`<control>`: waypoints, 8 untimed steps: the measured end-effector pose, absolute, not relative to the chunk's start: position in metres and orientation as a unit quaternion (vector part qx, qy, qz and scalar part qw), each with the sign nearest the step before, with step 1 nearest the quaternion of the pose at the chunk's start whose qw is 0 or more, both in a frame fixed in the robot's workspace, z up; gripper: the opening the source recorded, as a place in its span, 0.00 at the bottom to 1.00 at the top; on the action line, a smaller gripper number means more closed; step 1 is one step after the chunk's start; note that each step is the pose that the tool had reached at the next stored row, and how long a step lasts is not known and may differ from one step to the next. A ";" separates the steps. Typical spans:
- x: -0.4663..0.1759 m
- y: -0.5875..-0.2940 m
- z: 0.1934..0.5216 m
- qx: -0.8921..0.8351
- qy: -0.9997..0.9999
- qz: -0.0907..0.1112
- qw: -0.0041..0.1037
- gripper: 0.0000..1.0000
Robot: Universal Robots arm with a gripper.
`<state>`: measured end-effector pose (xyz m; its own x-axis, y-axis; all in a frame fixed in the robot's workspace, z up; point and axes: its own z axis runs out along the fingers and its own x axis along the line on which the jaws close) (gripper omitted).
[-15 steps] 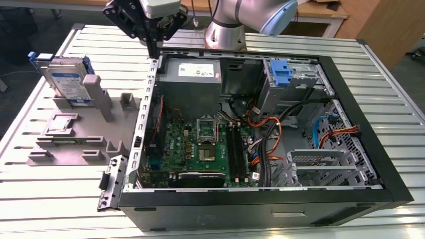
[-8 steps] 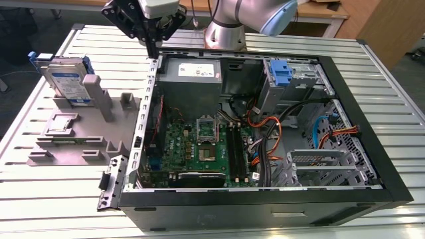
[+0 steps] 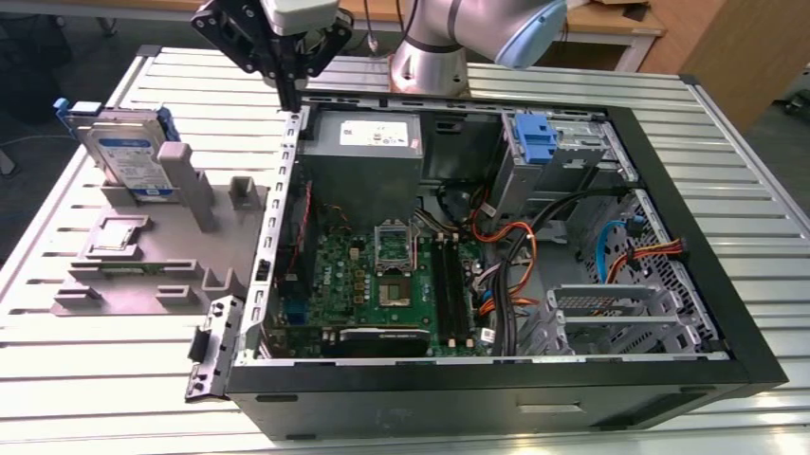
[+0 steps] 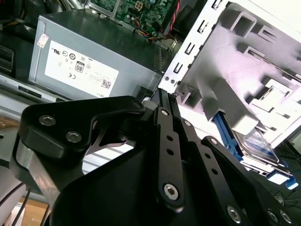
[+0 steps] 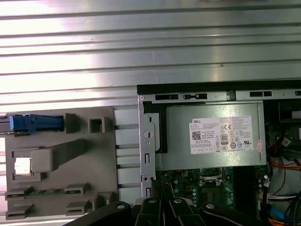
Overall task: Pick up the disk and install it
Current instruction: 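Reach for the disk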
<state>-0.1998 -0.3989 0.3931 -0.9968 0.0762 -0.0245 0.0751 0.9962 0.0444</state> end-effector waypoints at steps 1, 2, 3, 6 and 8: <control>-0.200 -0.399 0.393 0.038 0.999 0.022 0.013 0.15; -0.200 -0.399 0.393 0.038 0.999 0.022 0.013 0.15; -0.200 -0.399 0.393 0.038 0.999 0.022 0.013 0.15; -0.201 -0.399 0.393 0.038 0.999 0.022 0.013 0.15; -0.202 -0.399 0.393 0.038 0.999 0.022 0.013 0.15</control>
